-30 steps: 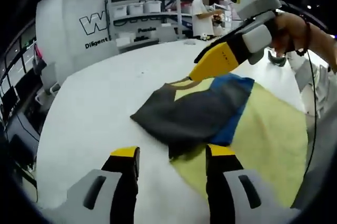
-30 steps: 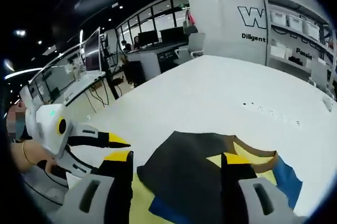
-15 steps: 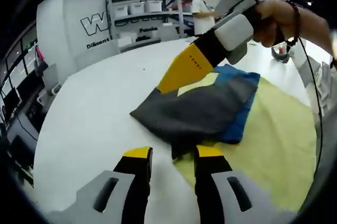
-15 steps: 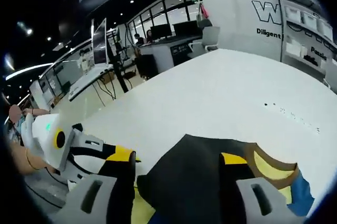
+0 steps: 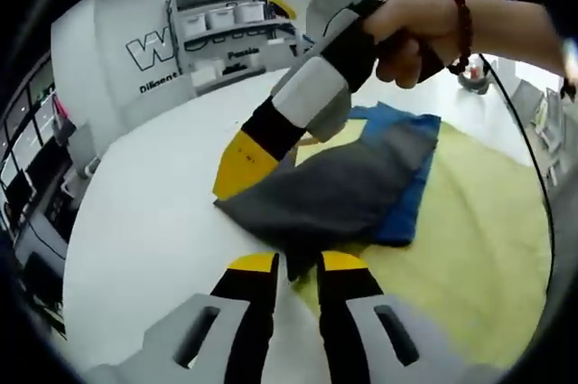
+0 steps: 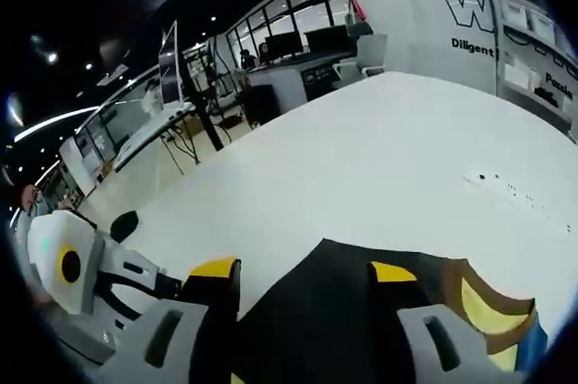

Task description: Fold the garment on the visible template until the final outline fits inside the template.

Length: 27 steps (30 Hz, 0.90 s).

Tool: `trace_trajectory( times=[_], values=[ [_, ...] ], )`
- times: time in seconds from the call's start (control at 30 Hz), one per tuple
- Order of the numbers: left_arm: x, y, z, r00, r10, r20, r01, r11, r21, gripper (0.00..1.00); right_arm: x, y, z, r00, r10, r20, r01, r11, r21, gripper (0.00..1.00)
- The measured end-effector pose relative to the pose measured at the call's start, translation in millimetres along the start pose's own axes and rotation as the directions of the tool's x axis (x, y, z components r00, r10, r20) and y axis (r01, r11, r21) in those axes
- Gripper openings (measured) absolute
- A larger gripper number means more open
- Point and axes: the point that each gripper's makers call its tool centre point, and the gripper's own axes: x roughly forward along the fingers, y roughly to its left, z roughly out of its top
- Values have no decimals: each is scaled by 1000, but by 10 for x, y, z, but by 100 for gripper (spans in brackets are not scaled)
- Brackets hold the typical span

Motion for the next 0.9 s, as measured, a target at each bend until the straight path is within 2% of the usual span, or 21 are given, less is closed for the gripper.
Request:
trace_trajectory(
  times=[0.1,0.27,0.43,0.57,0.9],
  values=[
    [16,-10,-61,1000,2,-23,-2,1000,10,12,77,-18,31,1000,11,-4,-10,1000,5,52],
    [28,-26,-66,1000,-1,-20,1,1000,4,10,219,28,72,999,38,-18,-38,999,-8,49],
    [25,-3,-74,1000,6,-22,-6,1000,-10,9,371,-24,0,998,35,-58,-35,999,-8,44],
    [28,18,-85,1000,9,-24,-10,999,-33,8,412,0,-64,995,44,-88,-46,999,-23,34],
    [26,32,-118,999,5,-34,-7,997,-80,6,487,-44,-44,994,19,-107,-24,998,-50,24]
  ],
)
